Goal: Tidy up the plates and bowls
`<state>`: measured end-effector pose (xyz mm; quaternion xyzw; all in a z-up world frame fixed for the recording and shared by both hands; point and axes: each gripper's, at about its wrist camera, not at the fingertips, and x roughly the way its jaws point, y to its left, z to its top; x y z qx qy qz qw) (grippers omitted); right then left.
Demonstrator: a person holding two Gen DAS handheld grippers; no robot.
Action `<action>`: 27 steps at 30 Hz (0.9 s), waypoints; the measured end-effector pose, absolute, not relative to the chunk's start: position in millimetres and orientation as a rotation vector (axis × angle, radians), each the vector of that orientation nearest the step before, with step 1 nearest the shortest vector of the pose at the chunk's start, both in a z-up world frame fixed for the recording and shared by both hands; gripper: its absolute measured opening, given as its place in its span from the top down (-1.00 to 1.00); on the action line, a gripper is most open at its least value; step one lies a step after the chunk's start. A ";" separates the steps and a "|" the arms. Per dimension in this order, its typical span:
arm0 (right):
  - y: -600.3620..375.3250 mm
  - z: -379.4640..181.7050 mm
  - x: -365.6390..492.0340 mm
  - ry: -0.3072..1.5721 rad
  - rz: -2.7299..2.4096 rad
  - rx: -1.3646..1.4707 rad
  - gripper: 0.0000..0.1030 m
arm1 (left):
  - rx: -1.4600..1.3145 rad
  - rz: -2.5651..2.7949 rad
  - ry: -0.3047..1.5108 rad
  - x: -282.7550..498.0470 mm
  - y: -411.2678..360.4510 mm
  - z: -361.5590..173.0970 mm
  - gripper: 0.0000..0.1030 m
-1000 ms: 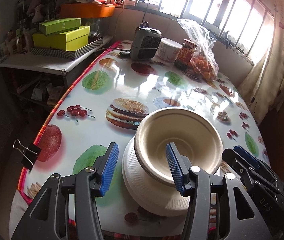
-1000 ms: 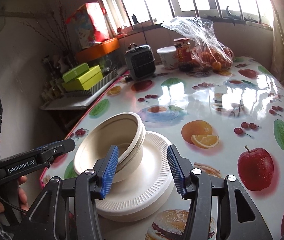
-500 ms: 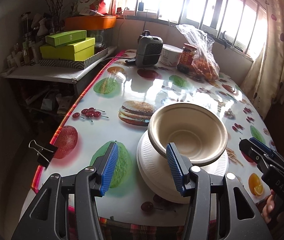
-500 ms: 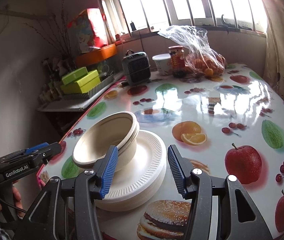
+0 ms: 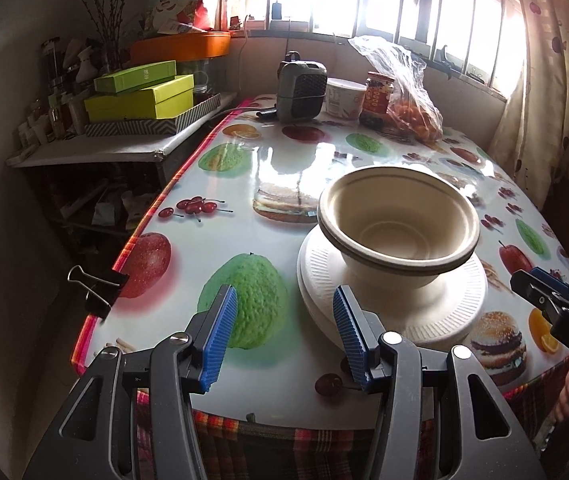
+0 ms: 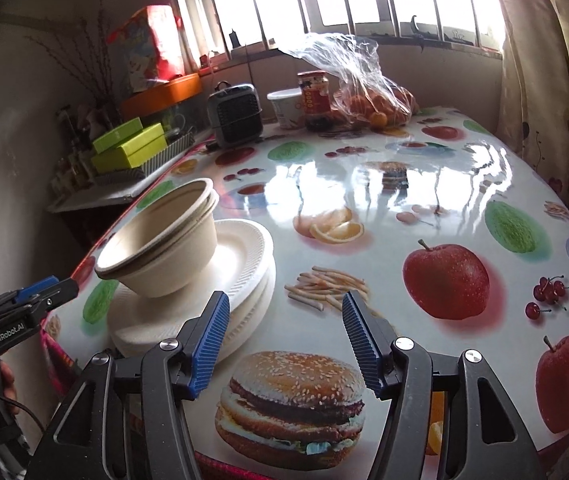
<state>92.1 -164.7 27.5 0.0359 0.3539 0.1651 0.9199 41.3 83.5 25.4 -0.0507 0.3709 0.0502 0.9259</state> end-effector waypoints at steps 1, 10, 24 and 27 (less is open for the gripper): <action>-165.8 25.4 91.2 0.731 0.335 0.070 -0.18 | -0.100 0.095 0.761 40.2 83.8 21.6 -0.03; -168.6 8.7 87.4 0.753 0.283 0.042 -0.41 | -0.119 0.114 0.830 39.6 91.3 -7.9 -0.15; -159.5 -13.8 85.7 0.803 0.270 -0.005 -0.52 | -0.109 0.119 0.853 42.0 92.9 -26.2 -0.19; -157.6 -14.8 85.0 0.798 0.267 -0.018 -0.58 | -0.102 0.121 0.846 42.5 91.6 -27.2 -0.22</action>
